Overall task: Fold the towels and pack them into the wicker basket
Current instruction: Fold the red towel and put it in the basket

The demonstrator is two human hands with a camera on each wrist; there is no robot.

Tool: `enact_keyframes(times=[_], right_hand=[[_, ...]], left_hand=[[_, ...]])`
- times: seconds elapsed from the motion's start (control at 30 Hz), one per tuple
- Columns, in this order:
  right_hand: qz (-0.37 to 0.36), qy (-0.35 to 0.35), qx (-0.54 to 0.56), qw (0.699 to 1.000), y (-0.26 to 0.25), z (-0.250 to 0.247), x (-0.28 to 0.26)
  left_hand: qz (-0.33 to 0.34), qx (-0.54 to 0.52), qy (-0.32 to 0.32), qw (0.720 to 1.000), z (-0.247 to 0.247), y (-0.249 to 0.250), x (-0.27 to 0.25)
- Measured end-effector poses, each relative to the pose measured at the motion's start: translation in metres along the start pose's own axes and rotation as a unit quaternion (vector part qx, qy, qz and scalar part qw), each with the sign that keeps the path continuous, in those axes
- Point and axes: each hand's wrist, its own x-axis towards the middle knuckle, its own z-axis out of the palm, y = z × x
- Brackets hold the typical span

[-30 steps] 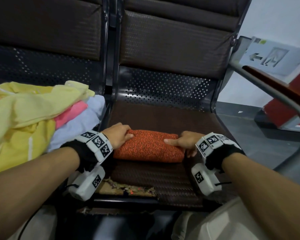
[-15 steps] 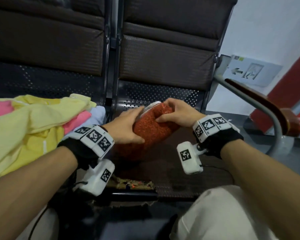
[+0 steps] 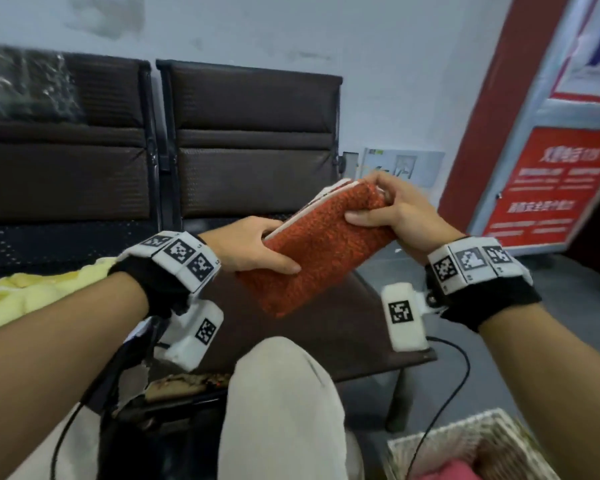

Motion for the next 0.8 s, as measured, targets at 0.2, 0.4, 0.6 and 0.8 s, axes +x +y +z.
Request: enact_keyframes(times=[0.2,0.4,0.6,0.8], right_hand=[[0.077,0.158,0.046,0.983,0.040,-0.080,-0.103],[0.196,0.233,0.004,0.952,0.111,-0.145,-0.206],[0.275,0.245,-0.043,0.929,0.202,-0.153,-0.292],[0.355,0.172,-0.113,0.912,0.283,-0.133,-0.332]], left_hand=[[0.057,0.080,-0.064,0.993,0.091,0.062,0.031],[0.061,0.133,-0.170,0.975,0.230,0.072,0.065],[0.031,0.151,-0.295,0.943,0.347,0.029,0.067],[-0.015,0.171,-0.369,0.914,0.418,-0.026,0.066]])
